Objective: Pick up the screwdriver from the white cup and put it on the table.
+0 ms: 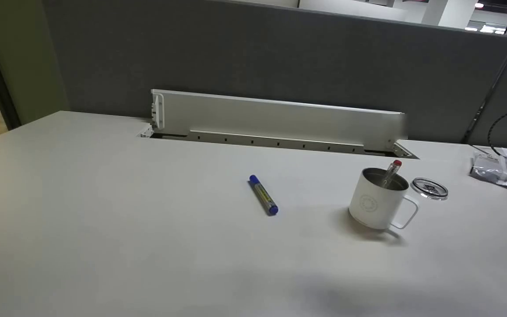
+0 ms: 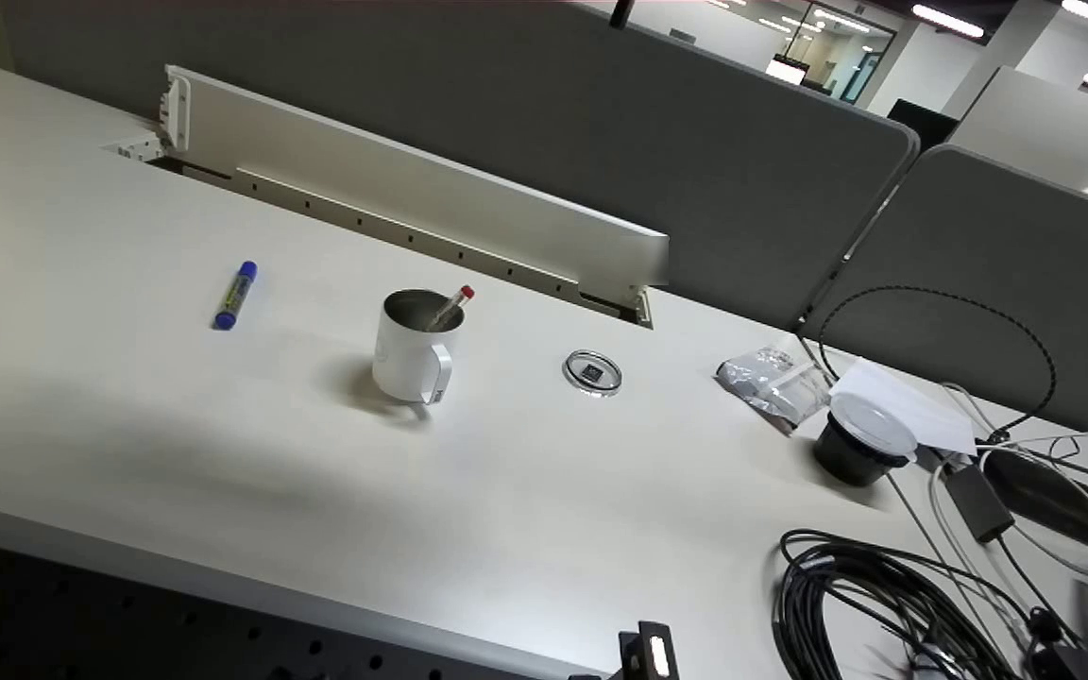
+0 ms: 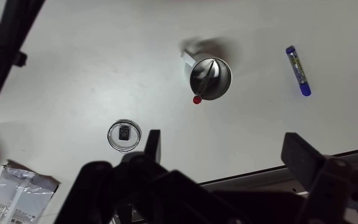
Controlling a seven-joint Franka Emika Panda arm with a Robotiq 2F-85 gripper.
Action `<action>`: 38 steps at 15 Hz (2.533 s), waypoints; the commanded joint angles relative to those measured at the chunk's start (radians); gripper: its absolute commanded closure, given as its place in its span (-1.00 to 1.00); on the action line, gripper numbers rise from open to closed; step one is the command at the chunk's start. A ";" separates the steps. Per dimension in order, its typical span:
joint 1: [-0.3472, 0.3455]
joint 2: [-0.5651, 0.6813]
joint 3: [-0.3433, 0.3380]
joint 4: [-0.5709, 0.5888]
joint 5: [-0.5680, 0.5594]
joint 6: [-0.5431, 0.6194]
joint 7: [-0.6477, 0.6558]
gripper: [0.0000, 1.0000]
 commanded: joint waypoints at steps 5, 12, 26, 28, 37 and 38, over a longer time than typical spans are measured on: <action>-0.010 0.001 0.009 0.002 0.002 -0.002 -0.002 -1.00; -0.011 0.017 0.009 0.013 0.004 -0.004 0.003 -1.00; -0.019 0.338 0.015 0.172 0.123 0.089 -0.041 -1.00; -0.027 0.396 0.024 0.192 0.159 0.123 -0.090 -1.00; -0.067 0.534 0.070 0.244 0.194 0.129 -0.146 -1.00; -0.069 0.546 0.070 0.253 0.193 0.120 -0.146 -1.00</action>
